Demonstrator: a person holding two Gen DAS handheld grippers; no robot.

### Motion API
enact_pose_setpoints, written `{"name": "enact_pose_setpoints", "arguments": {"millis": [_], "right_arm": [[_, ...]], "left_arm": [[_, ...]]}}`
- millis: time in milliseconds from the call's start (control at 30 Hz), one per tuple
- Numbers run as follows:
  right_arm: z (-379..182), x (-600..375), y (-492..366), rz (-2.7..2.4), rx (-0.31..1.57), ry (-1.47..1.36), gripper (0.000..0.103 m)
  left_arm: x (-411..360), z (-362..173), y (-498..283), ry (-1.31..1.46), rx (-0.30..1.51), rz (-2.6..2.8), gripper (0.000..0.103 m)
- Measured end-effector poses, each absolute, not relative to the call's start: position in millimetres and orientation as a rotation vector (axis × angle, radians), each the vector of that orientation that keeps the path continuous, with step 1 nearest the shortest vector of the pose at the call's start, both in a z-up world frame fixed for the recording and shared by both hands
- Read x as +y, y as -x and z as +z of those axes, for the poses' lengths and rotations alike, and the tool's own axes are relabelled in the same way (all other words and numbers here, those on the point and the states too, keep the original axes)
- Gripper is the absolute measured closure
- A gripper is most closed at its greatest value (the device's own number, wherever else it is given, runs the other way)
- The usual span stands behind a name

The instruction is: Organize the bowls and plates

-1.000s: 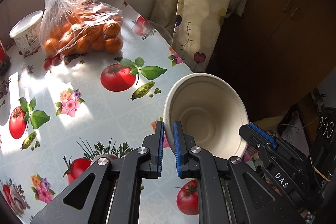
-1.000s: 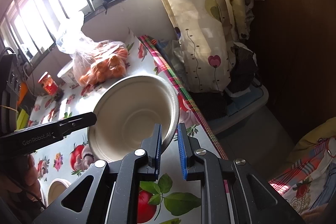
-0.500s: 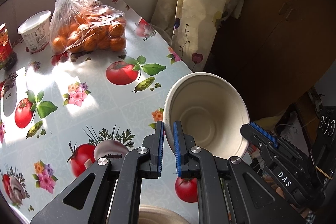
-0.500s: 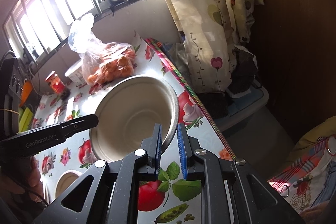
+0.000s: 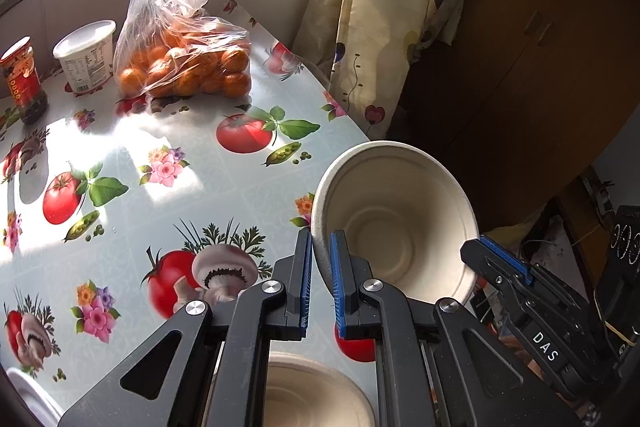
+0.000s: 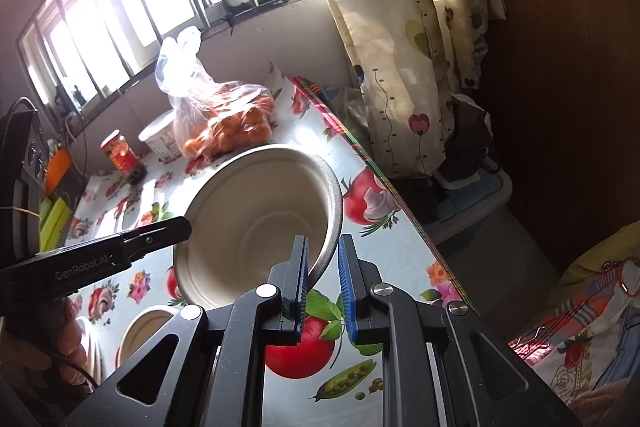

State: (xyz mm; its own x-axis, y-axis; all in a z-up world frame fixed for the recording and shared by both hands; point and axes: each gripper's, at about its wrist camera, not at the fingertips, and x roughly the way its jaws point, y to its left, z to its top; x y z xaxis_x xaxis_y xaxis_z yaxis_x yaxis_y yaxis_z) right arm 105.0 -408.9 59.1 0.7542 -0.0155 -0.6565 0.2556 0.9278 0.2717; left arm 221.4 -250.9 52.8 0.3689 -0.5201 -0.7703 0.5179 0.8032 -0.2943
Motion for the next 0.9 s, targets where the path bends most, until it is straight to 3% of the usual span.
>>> {"name": "enact_pose_setpoints", "arguments": {"millis": [900], "right_arm": [[68.4, -352.0, -74.4, -0.066, 0.686, -0.339, 0.088]], "left_arm": [[-182.0, 57.0, -190.0, 0.1, 0.959, -0.623, 0.093]]}}
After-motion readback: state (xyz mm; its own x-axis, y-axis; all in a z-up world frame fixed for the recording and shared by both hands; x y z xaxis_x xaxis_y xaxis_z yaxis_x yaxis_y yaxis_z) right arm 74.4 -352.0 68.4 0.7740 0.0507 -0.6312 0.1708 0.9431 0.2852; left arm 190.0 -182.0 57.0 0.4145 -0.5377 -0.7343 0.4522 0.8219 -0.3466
